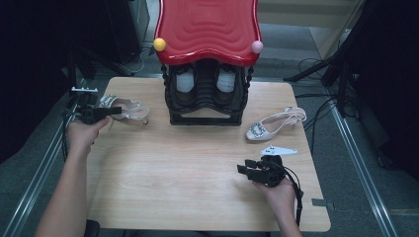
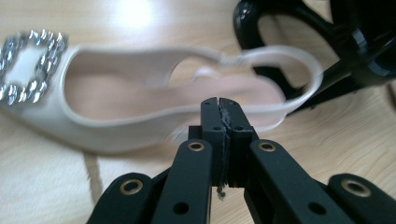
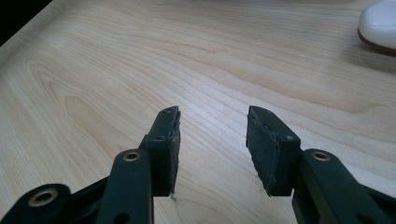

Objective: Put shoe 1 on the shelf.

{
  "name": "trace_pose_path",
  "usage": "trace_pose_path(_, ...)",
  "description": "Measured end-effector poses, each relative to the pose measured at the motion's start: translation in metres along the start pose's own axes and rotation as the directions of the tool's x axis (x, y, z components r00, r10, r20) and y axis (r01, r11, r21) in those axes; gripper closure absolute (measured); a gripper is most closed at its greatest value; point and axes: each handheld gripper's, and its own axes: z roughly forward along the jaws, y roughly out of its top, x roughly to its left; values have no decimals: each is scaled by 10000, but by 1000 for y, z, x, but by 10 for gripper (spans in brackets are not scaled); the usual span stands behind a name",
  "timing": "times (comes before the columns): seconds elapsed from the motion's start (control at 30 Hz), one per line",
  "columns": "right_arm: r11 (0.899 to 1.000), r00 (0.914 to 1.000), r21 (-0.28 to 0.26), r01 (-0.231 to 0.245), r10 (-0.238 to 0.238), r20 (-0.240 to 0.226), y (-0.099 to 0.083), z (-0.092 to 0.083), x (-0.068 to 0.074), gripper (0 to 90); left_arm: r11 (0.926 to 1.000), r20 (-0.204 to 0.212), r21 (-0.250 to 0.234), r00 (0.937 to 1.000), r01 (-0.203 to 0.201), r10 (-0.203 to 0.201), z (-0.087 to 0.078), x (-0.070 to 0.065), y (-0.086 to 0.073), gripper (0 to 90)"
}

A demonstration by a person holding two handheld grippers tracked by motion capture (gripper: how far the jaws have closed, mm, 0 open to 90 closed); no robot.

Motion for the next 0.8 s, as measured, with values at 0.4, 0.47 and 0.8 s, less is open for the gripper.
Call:
trace_pose_path(0.4, 9990, 9991, 275, 353, -346, -233, 6, 12, 5, 551, 9968, -83, 794, 9999, -87, 94, 42, -20, -3, 882)
trace_pose_path(0.47, 9993, 9995, 271, 259, -254, -211, 5, 10, 4, 548, 9981, 0, 600, 9999, 130, -130, 43, -14, -9, 885)
trace_pose_path(0.8, 9996, 9998, 253, 156, -152, -162, 3, 9, 4, 539, 9961, -621, 855, 9980, 205, -152, 32, 3, -14, 881)
